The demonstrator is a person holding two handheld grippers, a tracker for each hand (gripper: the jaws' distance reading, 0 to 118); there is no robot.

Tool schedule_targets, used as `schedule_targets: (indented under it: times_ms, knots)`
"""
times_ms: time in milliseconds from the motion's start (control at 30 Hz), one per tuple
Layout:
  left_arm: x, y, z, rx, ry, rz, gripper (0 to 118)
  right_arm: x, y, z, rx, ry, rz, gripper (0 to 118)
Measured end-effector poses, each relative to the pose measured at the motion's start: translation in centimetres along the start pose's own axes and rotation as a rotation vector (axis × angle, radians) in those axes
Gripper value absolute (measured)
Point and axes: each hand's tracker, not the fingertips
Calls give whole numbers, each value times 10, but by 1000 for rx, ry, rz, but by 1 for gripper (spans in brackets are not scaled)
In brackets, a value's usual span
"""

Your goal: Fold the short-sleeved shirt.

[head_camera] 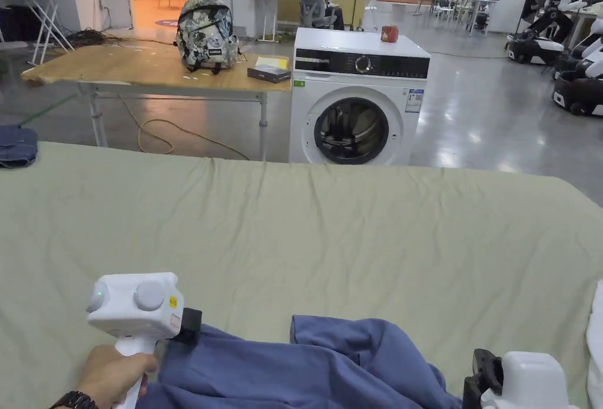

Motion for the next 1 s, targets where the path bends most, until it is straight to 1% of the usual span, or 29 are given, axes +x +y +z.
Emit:
schedule_targets:
  times_ms: [33,67,100,133,167,233,333,400,433,467,533,567,600,633,667,733,800,833,900,933,967,1000]
  knots:
    - [14,-9,10,6,35,-46,38,3,-2,-1,-6,-8,-2,0]
    - [20,-12,12,8,34,-78,22,6,-4,-1,-11,-14,-5,0]
    - [24,-14,15,19,10,-104,8,10,-5,-1,-15,-20,-8,0]
    - [28,-16,16,12,-8,-95,0,13,-6,-2,-21,-26,-11,0]
    - [29,-17,19,14,5,-85,0,17,-7,-2,-26,-32,-13,0]
    - [26,-22,27,47,-56,-40,0,25,-7,-1,-36,-44,-22,0]
    - [14,-27,41,95,-132,6,0,42,-1,-2,-59,-57,-56,0]
    - [10,-35,62,143,-132,7,0,55,6,-8,-96,-53,-68,0]
    - [5,-36,69,165,-142,4,0,59,8,-12,-125,-43,-73,0]
    - [2,-42,80,188,-163,13,0,63,13,-20,-193,-30,-59,0]
    - [-2,-52,100,218,-186,13,0,67,16,-33,-249,-7,-67,1]
    - [-2,-58,111,242,-179,8,0,69,16,-42,-303,2,-54,11]
    - [-4,-65,120,258,-174,7,0,69,15,-50,-326,4,-63,33]
    - [-6,-71,127,260,-176,4,0,68,13,-59,-365,-7,-64,64]
    - [-8,-77,131,267,-183,-3,0,68,11,-65,-402,4,-79,67]
    - [-12,-88,138,270,-168,-16,0,68,5,-80,-446,39,-115,67]
    - [-17,-98,144,274,-152,-24,0,65,-3,-98,-542,60,-156,67]
    - [-19,-101,145,279,-149,-21,0,64,-6,-106,-591,88,-180,67]
    - [-24,-108,149,281,-143,1,0,58,-16,-123,-702,117,-212,67]
    - [-27,-111,151,283,-146,18,0,57,-21,-130,-752,122,-233,64]
    - [-28,-112,151,285,-148,29,0,56,-28,-135,-791,105,-251,51]
    - [-29,-114,152,284,-146,34,0,58,-34,-138,-804,115,-286,29]
